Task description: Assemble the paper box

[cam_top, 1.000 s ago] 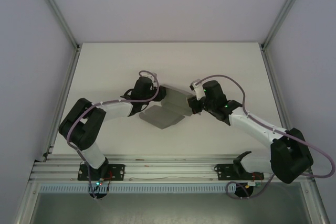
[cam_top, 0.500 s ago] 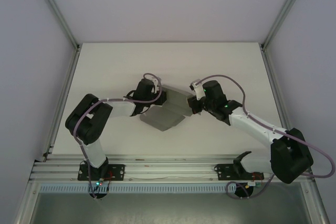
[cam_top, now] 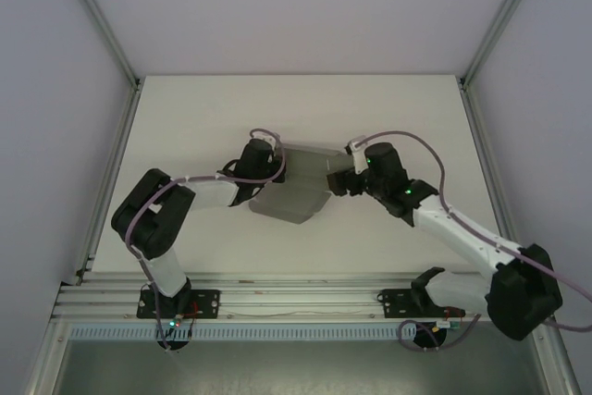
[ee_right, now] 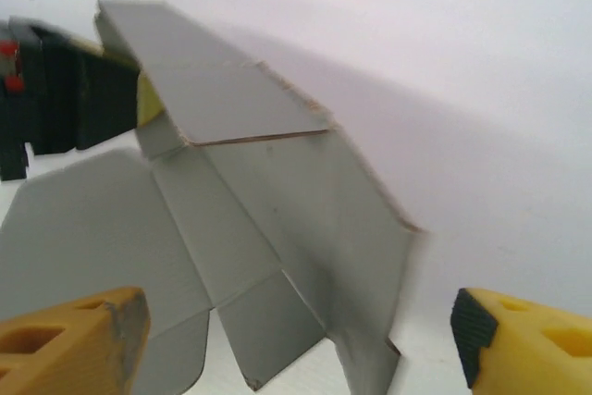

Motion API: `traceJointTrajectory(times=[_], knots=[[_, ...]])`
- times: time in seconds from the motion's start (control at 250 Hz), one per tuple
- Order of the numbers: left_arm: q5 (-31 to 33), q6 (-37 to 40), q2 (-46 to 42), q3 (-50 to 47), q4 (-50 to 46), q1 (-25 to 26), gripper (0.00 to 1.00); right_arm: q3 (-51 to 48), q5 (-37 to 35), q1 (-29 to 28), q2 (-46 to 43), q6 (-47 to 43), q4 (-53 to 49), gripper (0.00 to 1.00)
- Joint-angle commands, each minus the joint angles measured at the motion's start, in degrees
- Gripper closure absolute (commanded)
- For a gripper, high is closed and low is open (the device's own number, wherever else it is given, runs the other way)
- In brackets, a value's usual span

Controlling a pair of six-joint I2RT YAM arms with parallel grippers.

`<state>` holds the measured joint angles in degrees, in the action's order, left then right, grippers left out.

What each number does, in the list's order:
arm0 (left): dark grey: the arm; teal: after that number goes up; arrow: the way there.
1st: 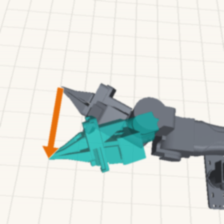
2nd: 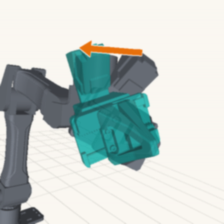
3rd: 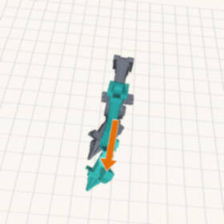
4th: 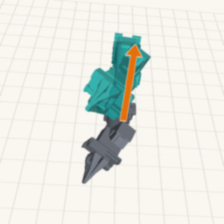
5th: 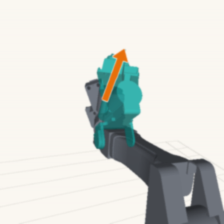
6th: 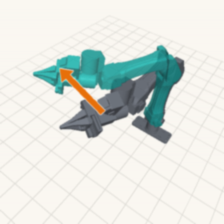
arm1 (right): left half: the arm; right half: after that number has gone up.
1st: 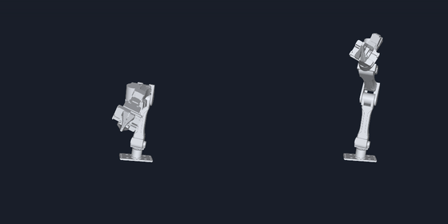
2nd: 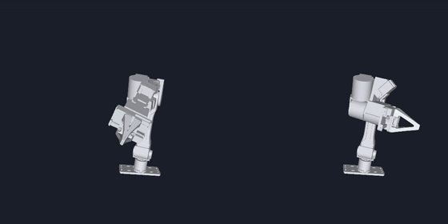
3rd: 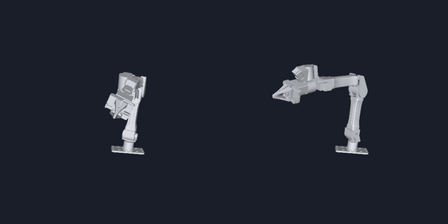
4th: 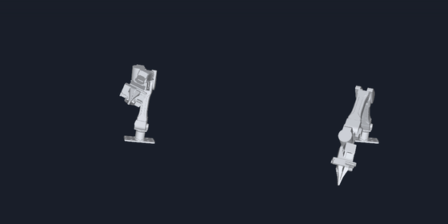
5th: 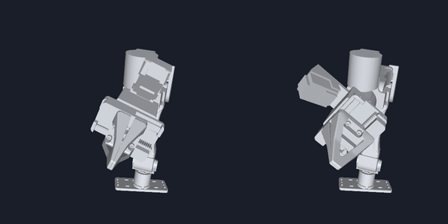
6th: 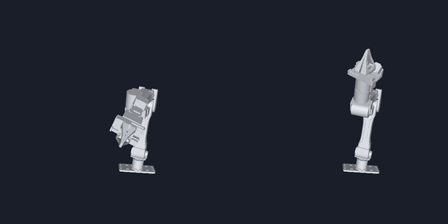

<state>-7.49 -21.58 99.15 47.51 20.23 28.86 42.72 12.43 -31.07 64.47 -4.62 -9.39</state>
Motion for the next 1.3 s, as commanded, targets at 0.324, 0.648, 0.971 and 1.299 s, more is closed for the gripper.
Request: traceJointTrajectory(times=[0.324, 0.648, 0.971, 1.299], knots=[[8.30, -2.07, -7.14, -1.66, -4.23, 1.55, 1.00, 8.37, -11.28, 1.18, -2.21, 6.09, 0.84, 0.01], [8.39, -2.32, -9.58, -0.72, -8.10, 1.81, 1.00, 10.00, -1.34, 1.20, 8.65, -0.91, -1.55, 0.00], [5.25, -0.47, -10.31, -0.70, -7.41, 2.63, 1.00, 6.42, 0.18, 0.85, 10.97, 2.64, 11.20, 0.00], [9.94, -0.86, -12.81, 0.20, -10.46, 5.05, 1.00, 6.78, -19.63, -2.75, 16.06, 10.10, 20.84, 0.00]])
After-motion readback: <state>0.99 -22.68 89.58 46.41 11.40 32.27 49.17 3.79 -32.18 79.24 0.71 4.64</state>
